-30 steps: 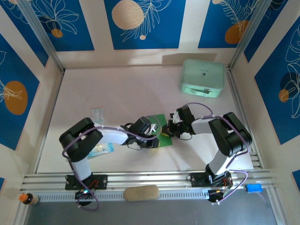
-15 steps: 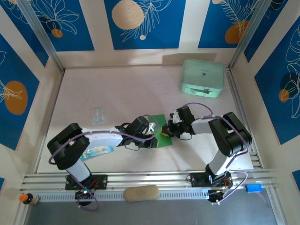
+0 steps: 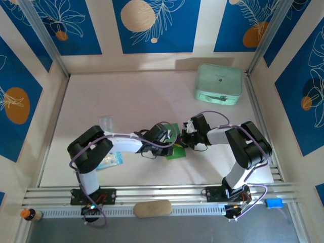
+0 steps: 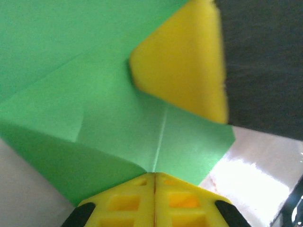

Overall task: Fold a paper plane with a square sheet of paper (pick it up from the middle)
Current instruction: Fold the triangle a second time at the center of the table.

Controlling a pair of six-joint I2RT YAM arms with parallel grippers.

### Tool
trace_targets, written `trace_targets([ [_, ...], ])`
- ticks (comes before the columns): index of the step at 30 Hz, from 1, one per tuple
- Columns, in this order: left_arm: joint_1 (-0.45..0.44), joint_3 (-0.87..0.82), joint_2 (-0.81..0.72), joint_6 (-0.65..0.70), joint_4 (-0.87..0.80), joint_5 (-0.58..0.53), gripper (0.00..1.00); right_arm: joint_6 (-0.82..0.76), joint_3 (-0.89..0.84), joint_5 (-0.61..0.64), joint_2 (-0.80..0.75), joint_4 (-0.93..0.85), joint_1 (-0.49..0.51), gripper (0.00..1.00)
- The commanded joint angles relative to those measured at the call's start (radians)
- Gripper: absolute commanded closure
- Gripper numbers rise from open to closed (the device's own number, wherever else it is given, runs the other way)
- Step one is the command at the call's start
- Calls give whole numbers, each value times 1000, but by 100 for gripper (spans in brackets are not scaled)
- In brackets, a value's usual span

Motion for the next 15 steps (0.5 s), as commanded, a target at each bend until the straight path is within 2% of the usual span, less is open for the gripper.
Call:
trace_targets([
  [1,5,-66,6,-32,-4,-11,95,-5,-18,17,-5,-96,-6,100],
  [5,5,-135,-5,-70,54,-2,97,-30,5,6,-68,-129,3,100],
  [9,5,-130,3,-71,63,12,97,-58,10,8,-107,-140,35,98],
  [15,6,-126,6,-69,62,12,98,-62,9,12,-37,-108,102,100],
])
